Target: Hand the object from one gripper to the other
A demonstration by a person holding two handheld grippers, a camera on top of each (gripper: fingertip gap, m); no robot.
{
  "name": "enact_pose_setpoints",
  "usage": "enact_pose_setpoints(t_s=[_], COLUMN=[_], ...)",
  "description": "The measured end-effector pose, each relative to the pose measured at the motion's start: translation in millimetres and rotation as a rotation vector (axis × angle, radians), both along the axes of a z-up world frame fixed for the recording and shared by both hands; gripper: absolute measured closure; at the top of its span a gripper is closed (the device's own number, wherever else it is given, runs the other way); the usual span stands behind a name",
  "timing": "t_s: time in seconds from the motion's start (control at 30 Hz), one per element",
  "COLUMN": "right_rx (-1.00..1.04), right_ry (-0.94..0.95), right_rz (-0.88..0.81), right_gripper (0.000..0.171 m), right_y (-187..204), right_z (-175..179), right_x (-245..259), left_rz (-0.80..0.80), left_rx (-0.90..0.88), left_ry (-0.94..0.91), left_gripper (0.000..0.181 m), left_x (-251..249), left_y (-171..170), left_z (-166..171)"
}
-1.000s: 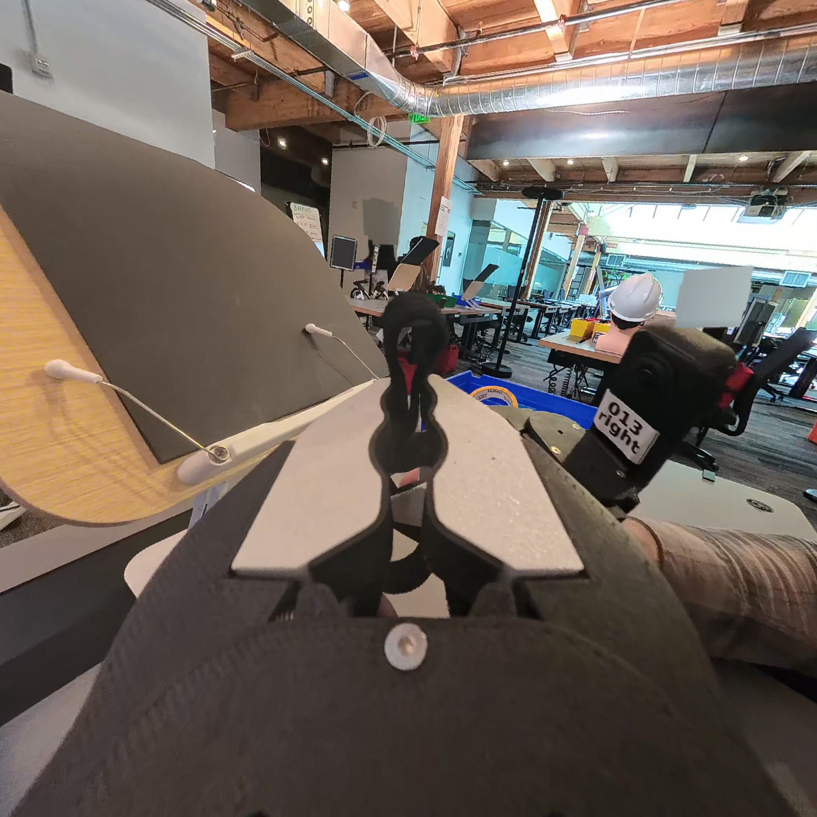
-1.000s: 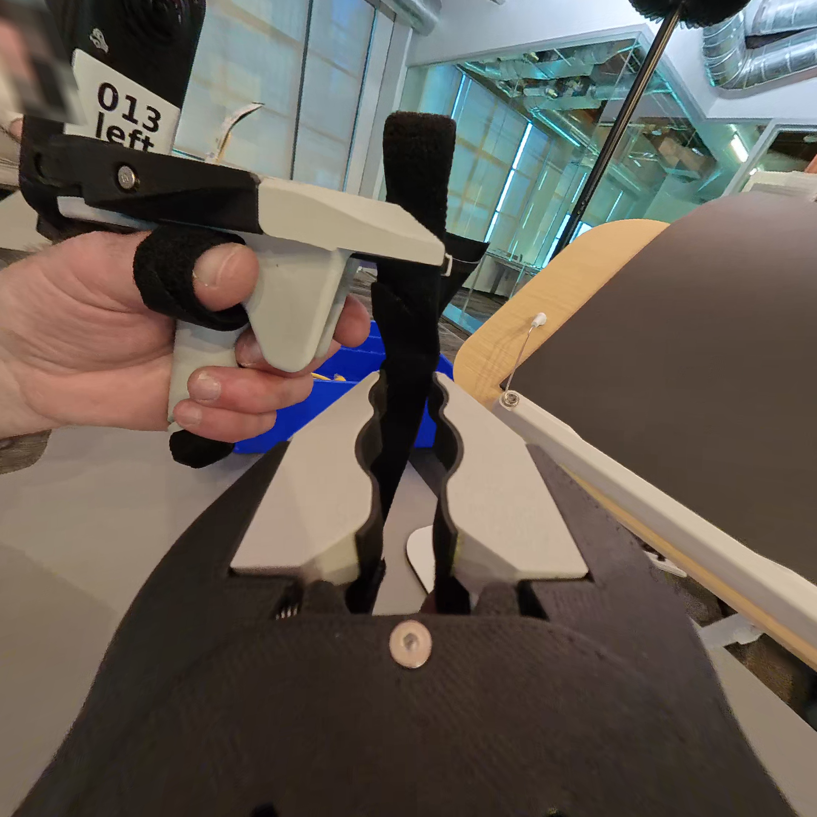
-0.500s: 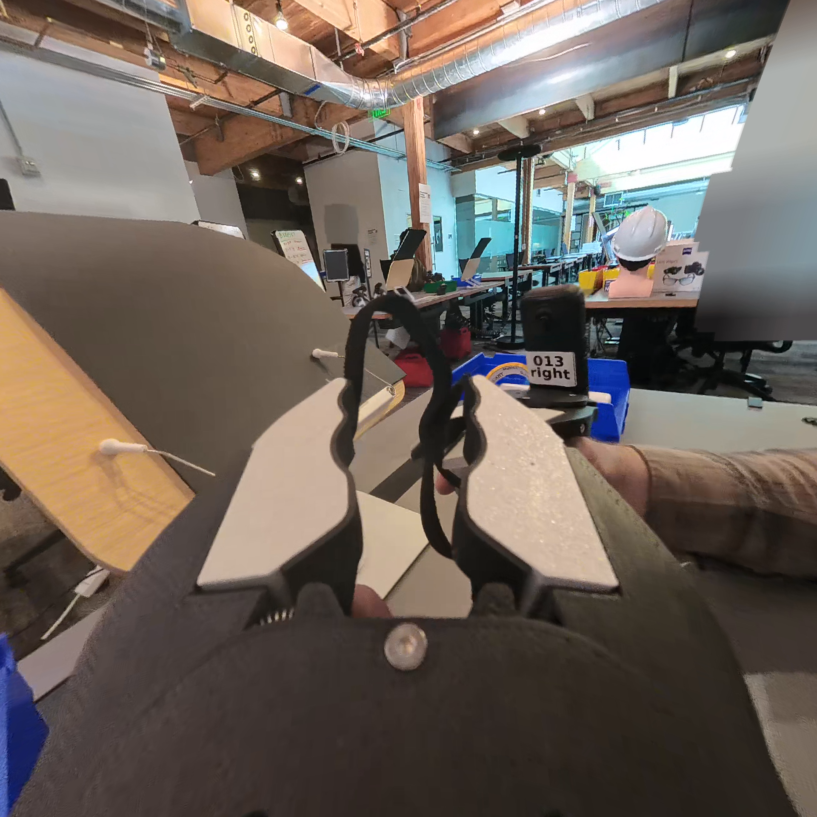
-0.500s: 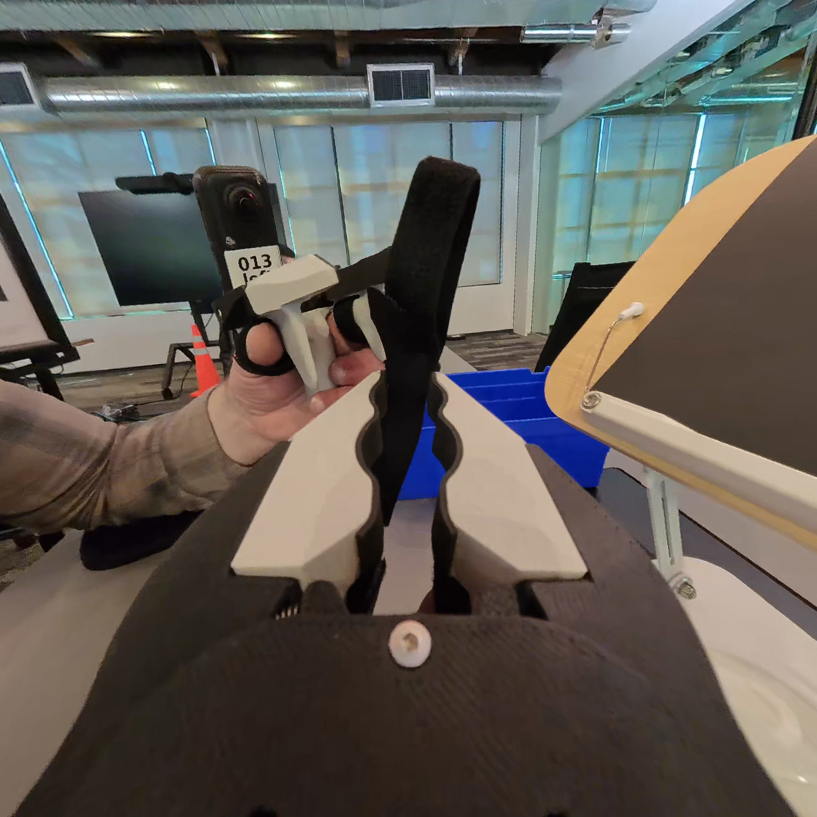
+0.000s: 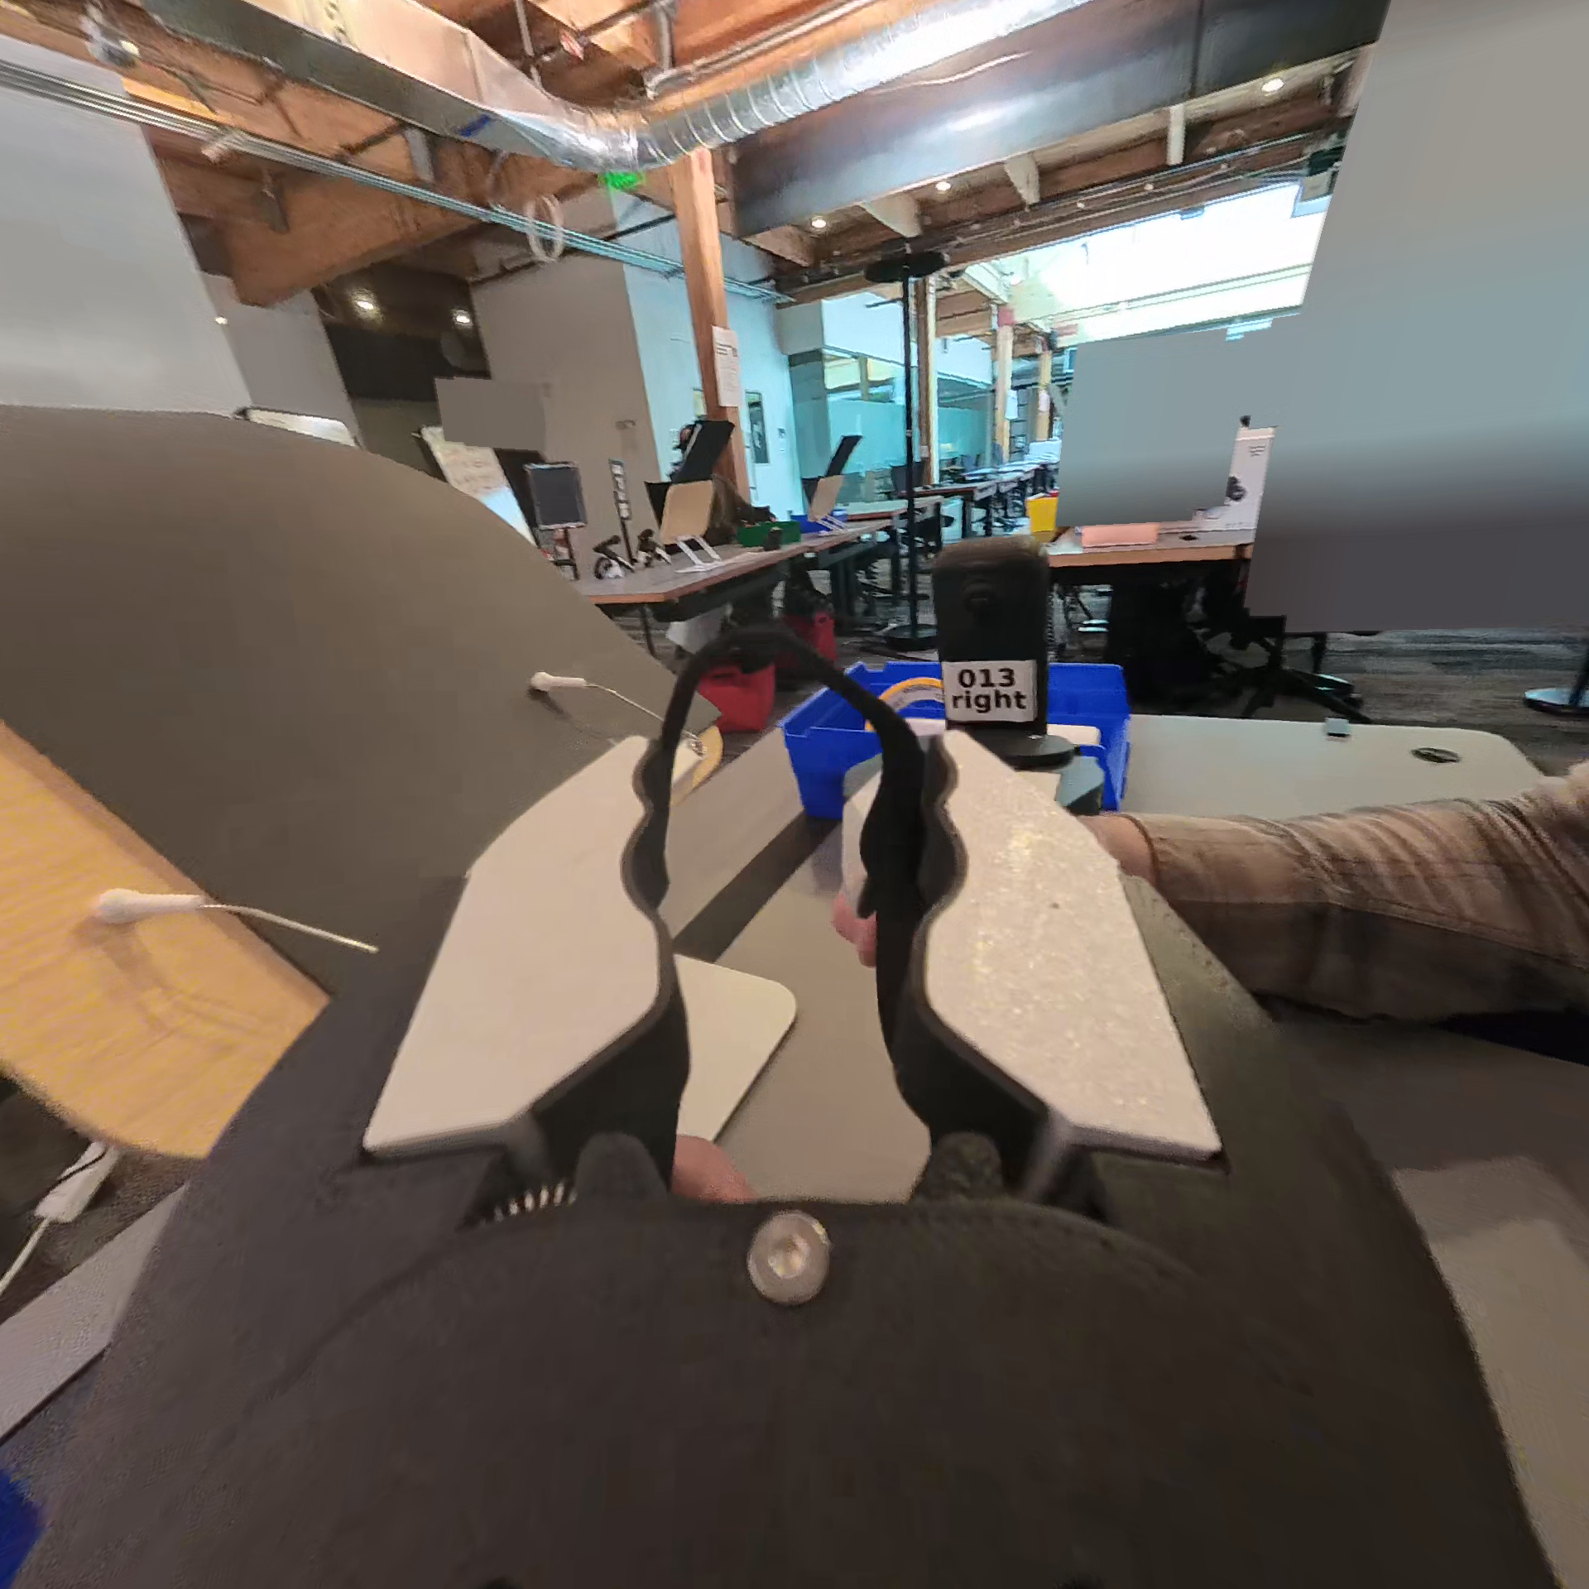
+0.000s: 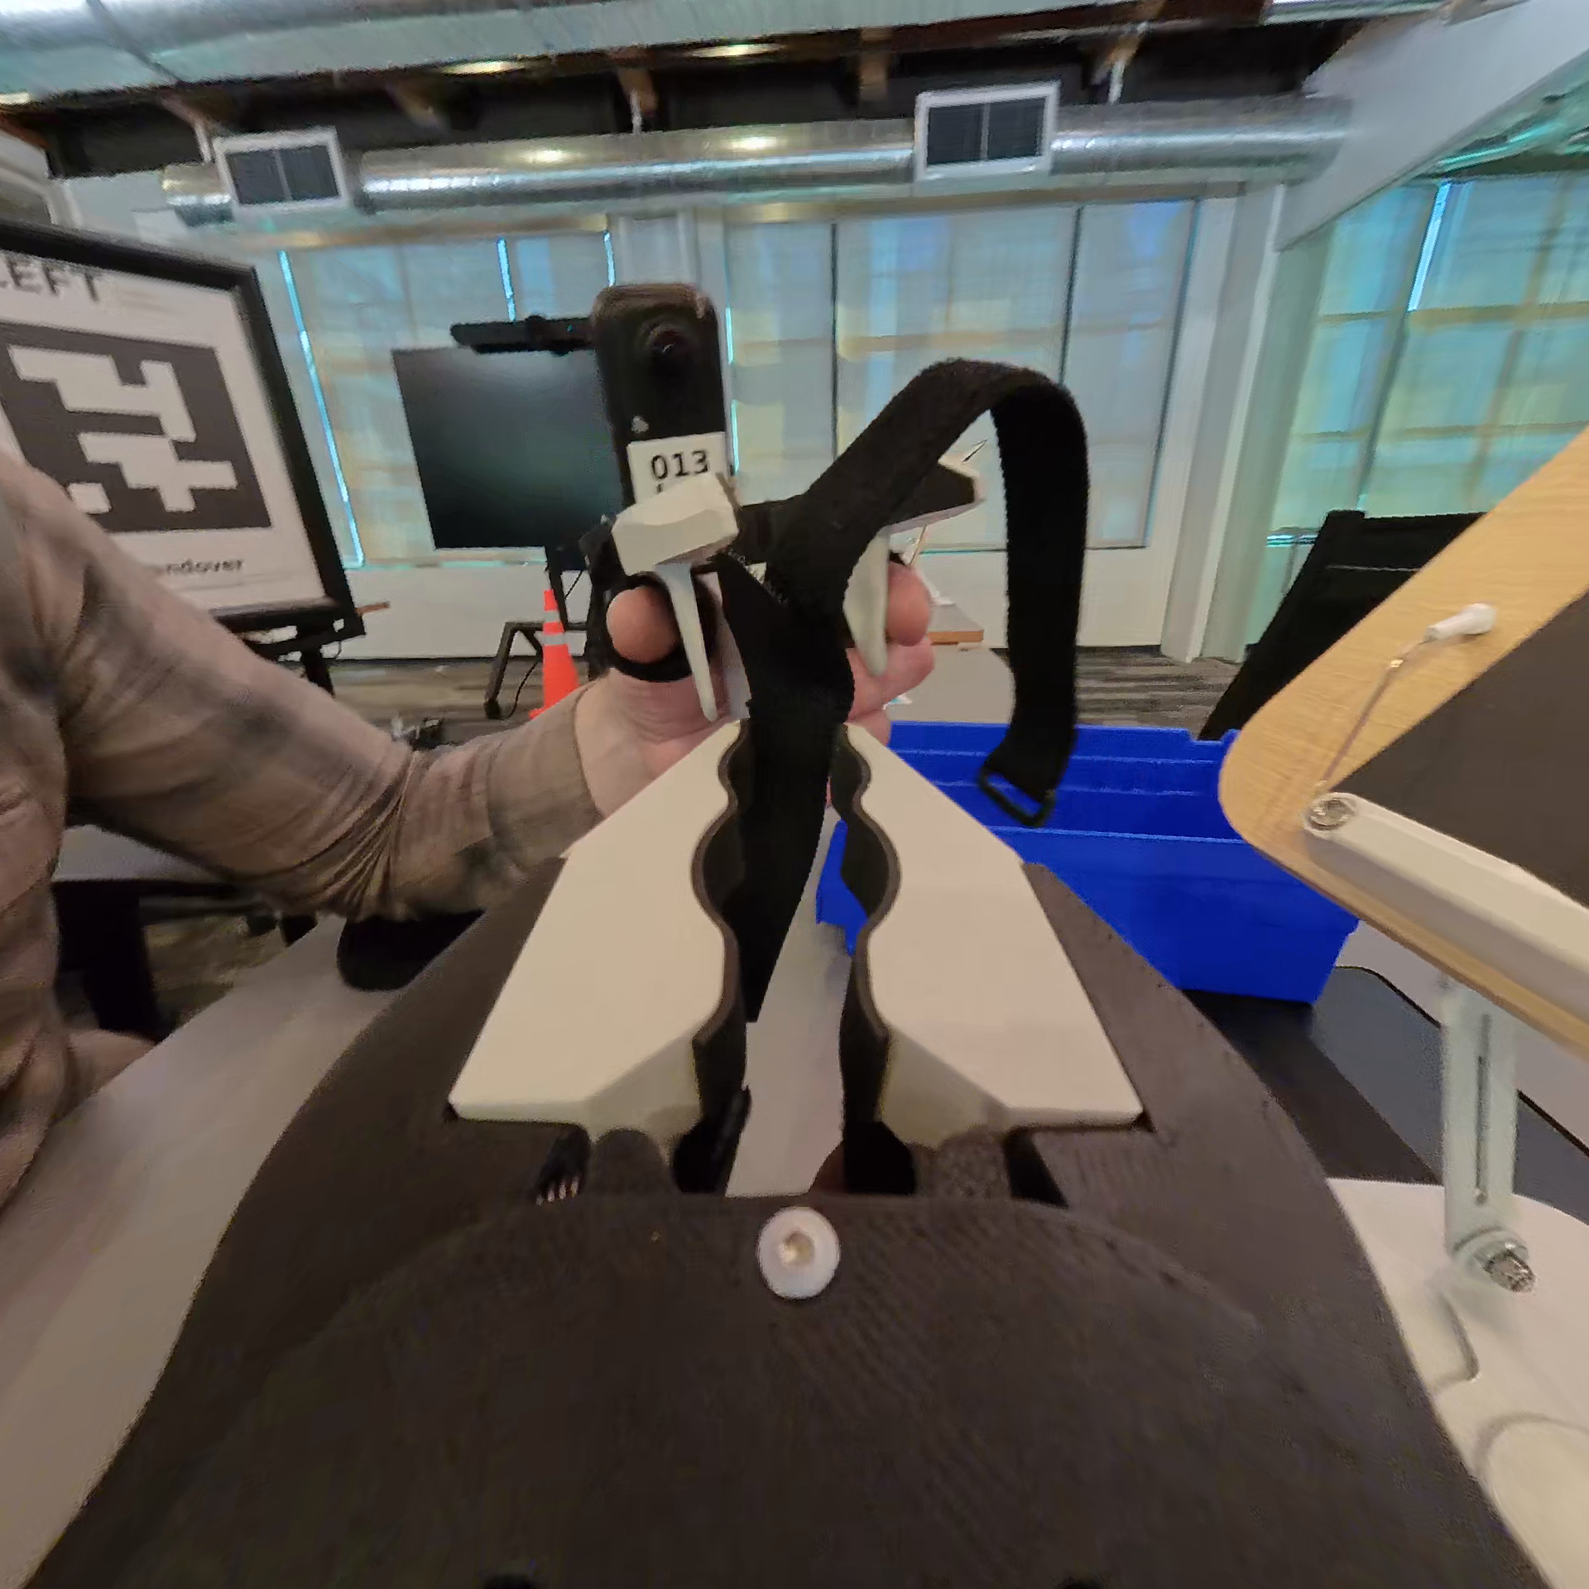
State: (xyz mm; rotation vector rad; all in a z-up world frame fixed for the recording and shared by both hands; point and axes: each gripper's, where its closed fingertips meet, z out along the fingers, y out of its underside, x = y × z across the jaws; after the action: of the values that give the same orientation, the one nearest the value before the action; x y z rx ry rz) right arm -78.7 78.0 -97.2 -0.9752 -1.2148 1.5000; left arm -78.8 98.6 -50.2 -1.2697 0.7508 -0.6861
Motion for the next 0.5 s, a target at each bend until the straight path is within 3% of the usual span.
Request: enact_pose_setpoints(t_s=[0.23,0.5], right_rx=[0.069,0.087], right_ry=[-0.056,-0.083], right_rz=[0.1,0.134], right_gripper=[0.157,0.157], right_y=[-24,-31], right_z=[-9,-15], right_x=[-1,-2], left_rz=[-0.081,-0.189], left_rx=[0.046,0.036], left_ry=[0.042,0.081], left_gripper=[0.112,0.119], left_x=[9,27], left_y=[-14,-32], left_z=[-1,-7])
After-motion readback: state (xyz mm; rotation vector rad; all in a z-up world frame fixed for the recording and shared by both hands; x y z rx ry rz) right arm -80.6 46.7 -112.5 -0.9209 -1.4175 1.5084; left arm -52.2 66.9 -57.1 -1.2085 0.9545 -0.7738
